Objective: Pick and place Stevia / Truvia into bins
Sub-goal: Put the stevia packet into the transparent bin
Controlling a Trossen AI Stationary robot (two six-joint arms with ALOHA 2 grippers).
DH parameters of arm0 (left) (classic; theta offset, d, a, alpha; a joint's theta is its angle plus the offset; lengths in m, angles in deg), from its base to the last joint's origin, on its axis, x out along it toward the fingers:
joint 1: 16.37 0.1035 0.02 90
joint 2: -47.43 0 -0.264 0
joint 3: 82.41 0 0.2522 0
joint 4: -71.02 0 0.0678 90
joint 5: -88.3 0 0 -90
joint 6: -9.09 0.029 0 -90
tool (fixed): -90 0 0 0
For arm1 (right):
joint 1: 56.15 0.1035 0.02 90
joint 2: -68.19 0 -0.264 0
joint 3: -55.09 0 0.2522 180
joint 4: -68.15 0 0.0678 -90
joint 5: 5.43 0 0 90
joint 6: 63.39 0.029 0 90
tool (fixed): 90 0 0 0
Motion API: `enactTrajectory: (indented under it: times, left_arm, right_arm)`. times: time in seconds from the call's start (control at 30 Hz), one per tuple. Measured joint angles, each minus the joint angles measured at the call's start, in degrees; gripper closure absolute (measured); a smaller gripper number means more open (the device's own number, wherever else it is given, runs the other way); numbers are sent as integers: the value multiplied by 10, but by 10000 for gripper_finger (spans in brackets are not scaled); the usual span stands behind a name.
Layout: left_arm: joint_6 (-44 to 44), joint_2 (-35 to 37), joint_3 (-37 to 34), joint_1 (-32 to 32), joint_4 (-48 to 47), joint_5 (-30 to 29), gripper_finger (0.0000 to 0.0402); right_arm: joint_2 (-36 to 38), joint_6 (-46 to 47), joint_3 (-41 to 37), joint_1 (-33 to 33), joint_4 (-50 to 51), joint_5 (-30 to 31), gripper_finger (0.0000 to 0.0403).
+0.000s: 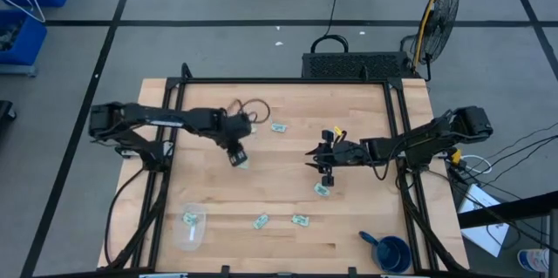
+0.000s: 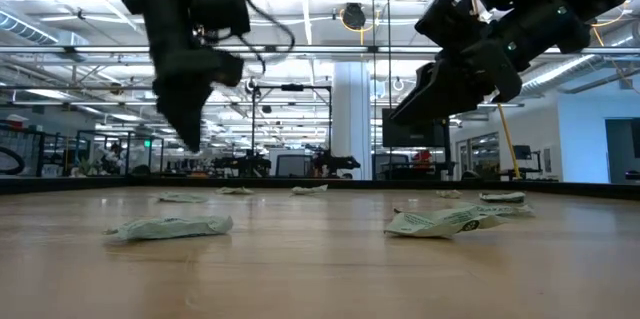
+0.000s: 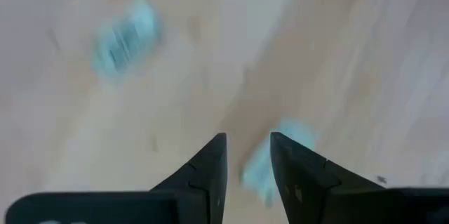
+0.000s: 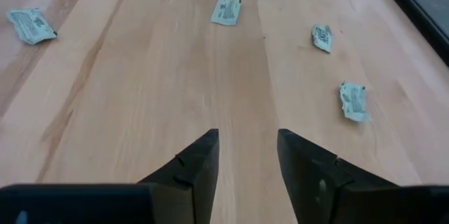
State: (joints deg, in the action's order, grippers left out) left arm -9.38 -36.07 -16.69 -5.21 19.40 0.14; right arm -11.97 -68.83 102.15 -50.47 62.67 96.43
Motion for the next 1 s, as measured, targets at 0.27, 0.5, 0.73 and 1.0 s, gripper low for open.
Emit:
enactTrajectory:
  times: [0.27,0.5,0.73,1.0]
  left_arm:
    - [152,-44,0,15,135,-48,286]
    - [242,-118,0,11,139,-216,286]
    - [253,-144,0,12,156,-196,286]
    - [247,-175,1,19,184,-200,286]
  right_arm:
    - [0,-26,0,-8,-37,0,261]
    - [0,-60,0,-9,-38,0,261]
    - [0,-62,0,-9,-41,0,261]
    - [0,-62,0,-9,-41,0,261]
